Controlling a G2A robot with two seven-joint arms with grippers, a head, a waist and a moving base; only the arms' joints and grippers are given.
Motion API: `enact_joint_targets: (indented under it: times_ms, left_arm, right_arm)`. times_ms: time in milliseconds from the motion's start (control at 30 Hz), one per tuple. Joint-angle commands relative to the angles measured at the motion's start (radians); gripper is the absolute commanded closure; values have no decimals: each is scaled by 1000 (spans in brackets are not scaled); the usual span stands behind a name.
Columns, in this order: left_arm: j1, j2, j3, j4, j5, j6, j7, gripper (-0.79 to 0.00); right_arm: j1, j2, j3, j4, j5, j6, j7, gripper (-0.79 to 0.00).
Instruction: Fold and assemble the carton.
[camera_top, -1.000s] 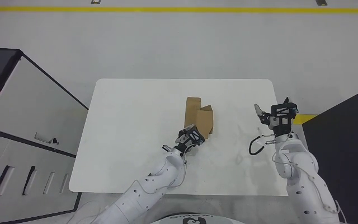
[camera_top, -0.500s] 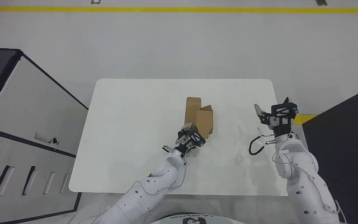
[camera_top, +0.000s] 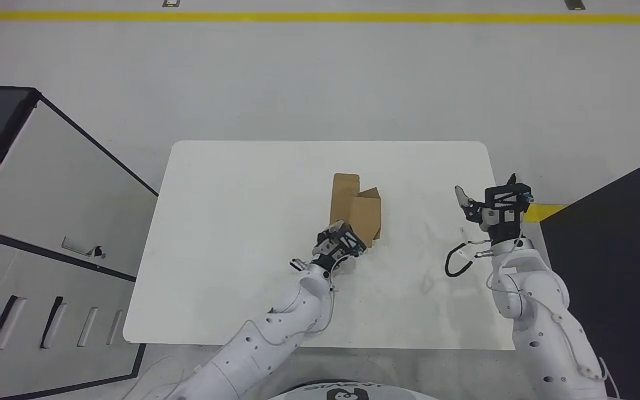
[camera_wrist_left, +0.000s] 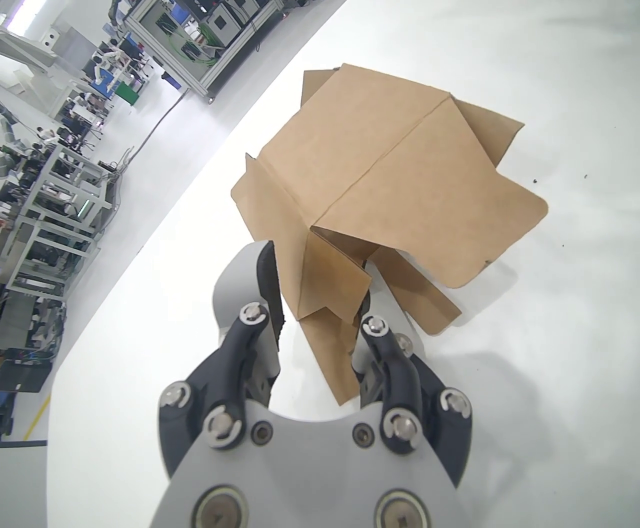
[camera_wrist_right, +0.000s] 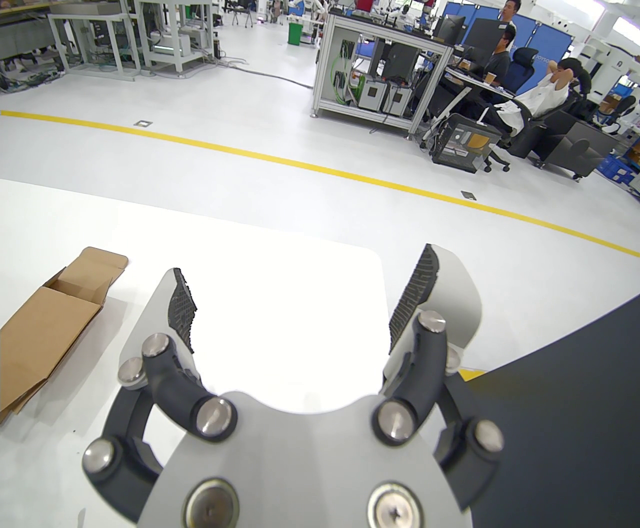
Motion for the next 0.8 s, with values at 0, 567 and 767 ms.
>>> enact_joint_targets:
  times_ms: [0, 567, 767]
  left_arm:
    - [-1, -3, 0, 5, 1, 3, -2, -277]
    - [82, 44, -124, -172, 59, -155, 114, 0]
    - [148, 80, -181, -328, 141, -305, 127, 0]
  right_arm:
    - [0, 0, 0, 0, 0, 0, 0, -785]
    - [0, 0, 0, 0, 0, 0, 0, -785]
    - [0, 0, 0, 0, 0, 0, 0, -785]
